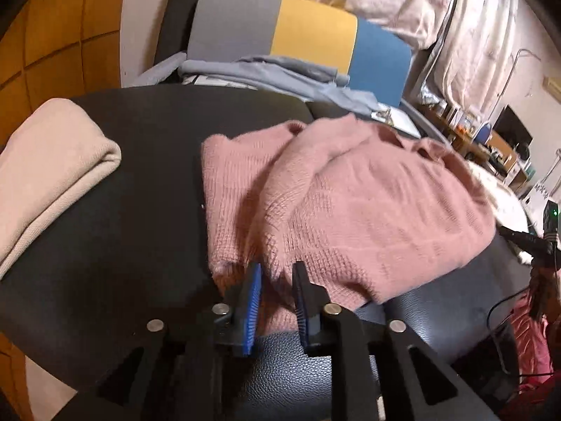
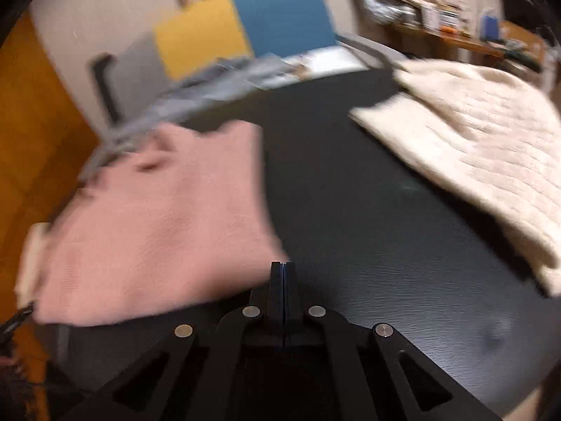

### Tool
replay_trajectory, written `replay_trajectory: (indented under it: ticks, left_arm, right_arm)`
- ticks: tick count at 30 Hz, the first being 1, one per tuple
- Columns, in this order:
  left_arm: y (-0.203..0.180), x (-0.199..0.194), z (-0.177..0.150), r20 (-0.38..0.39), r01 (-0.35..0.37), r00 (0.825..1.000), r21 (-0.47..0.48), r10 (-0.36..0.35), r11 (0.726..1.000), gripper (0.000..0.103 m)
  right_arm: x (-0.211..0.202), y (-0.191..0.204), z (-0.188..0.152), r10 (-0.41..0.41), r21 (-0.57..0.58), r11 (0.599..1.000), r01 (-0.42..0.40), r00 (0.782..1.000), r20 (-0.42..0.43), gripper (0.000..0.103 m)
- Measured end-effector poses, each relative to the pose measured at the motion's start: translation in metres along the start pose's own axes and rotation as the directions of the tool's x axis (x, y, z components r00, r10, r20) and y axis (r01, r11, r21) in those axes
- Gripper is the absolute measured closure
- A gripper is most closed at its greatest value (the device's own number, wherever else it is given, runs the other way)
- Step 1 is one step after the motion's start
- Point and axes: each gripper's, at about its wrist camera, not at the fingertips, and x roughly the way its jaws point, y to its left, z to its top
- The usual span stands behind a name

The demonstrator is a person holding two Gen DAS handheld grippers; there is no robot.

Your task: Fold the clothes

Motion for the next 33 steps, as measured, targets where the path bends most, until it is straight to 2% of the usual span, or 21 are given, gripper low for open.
replay_trajectory:
  ticks: [3,4,8,11,12,13,14,15,16,17,19,22,24,26,27,29,30,31,33]
  left_arm:
    - [-0.001,0.0,0.002,-0.026,-0.011,1.0,0.0,0.011,1.0,0.084]
    - [-0.002,0.001,0.003,-0.042,-0.019,0.999,0.003,0.019,1.0,0.084]
    - [-0.013,0.025,0.018,-0.092,-0.106,0.989,0.132,0.119,0.985,0.083]
    - [-0.027,0.046,0.026,-0.106,-0.167,0.974,0.263,0.201,0.95,0.078]
    - [-0.03,0.051,0.028,-0.094,-0.206,0.965,0.301,0.244,0.931,0.072]
    - [-0.033,0.056,0.029,-0.079,-0.245,0.955,0.337,0.287,0.909,0.073]
    - [-0.032,0.058,0.032,-0.091,-0.247,0.953,0.322,0.29,0.914,0.078]
    - [-0.028,0.053,0.035,-0.089,-0.244,0.956,0.279,0.278,0.929,0.097]
    - [-0.025,0.048,0.038,-0.086,-0.239,0.96,0.234,0.265,0.942,0.098]
    - [-0.021,0.043,0.041,-0.082,-0.234,0.964,0.188,0.253,0.954,0.098]
    - [-0.014,0.036,0.041,-0.052,-0.247,0.965,0.166,0.259,0.955,0.098]
    - [-0.004,0.043,0.029,-0.085,-0.211,0.971,0.135,0.223,0.968,0.098]
    - [0.001,0.037,0.022,-0.055,-0.166,0.984,0.095,0.172,0.982,0.098]
    - [0.014,0.031,0.016,-0.045,-0.055,0.997,0.002,0.055,0.999,0.097]
    - [0.017,0.03,0.012,-0.04,-0.021,0.999,-0.027,0.02,0.999,0.094]
    - [0.023,0.022,0.009,-0.021,0.002,1.0,-0.053,-0.003,0.999,0.085]
    - [0.026,0.018,0.007,-0.011,0.013,1.0,-0.065,-0.014,0.998,0.084]
    - [0.029,0.013,0.006,-0.001,0.024,1.0,-0.077,-0.024,0.997,0.084]
    - [0.02,0.003,0.007,0.041,-0.011,0.999,-0.021,0.012,1.0,0.084]
  right_arm:
    - [0.001,0.025,0.004,-0.003,-0.077,0.997,0.005,1.0,0.028,0.052]
    - [0.003,0.031,0.005,-0.006,-0.092,0.996,0.009,0.999,0.034,0.05]
    - [0.024,0.05,0.016,-0.011,-0.131,0.991,0.017,0.999,0.04,0.05]
    - [0.048,0.055,0.025,-0.058,-0.2,0.978,0.057,0.998,-0.004,0.05]
    - [0.057,0.059,0.027,-0.086,-0.229,0.97,0.079,0.996,-0.022,0.057]
    - [0.065,0.062,0.029,-0.116,-0.258,0.961,0.102,0.992,-0.041,0.093]
    - [0.072,0.065,0.03,-0.148,-0.287,0.95,0.125,0.987,-0.061,0.098]
    - [0.071,0.065,0.032,-0.167,-0.288,0.947,0.143,0.984,-0.06,0.099]
    - [0.065,0.063,0.035,-0.177,-0.27,0.95,0.159,0.983,-0.044,0.099]
    - [0.058,0.061,0.037,-0.187,-0.251,0.952,0.174,0.982,-0.029,0.099]
    - [0.047,0.048,0.041,-0.192,-0.195,0.963,0.188,0.981,-0.006,0.099]
    - [0.051,0.024,0.036,-0.195,-0.114,0.975,0.19,0.98,-0.03,0.099]
    - [0.057,0.016,0.032,-0.19,-0.071,0.98,0.186,0.981,-0.04,0.099]
    - [0.057,0.014,0.032,-0.193,-0.027,0.981,0.192,0.98,-0.037,0.099]
    - [0.057,0.016,0.033,-0.197,-0.026,0.98,0.196,0.98,-0.039,0.098]
    - [0.048,0.028,0.034,-0.218,-0.054,0.975,0.217,0.976,-0.005,0.091]
    - [0.041,0.035,0.035,-0.229,-0.071,0.971,0.23,0.973,0.018,0.082]
    - [0.033,0.045,0.034,-0.225,-0.097,0.968,0.229,0.973,0.054,0.08]
    - [0.015,0.07,0.03,-0.187,-0.164,0.964,0.21,0.971,0.146,0.076]
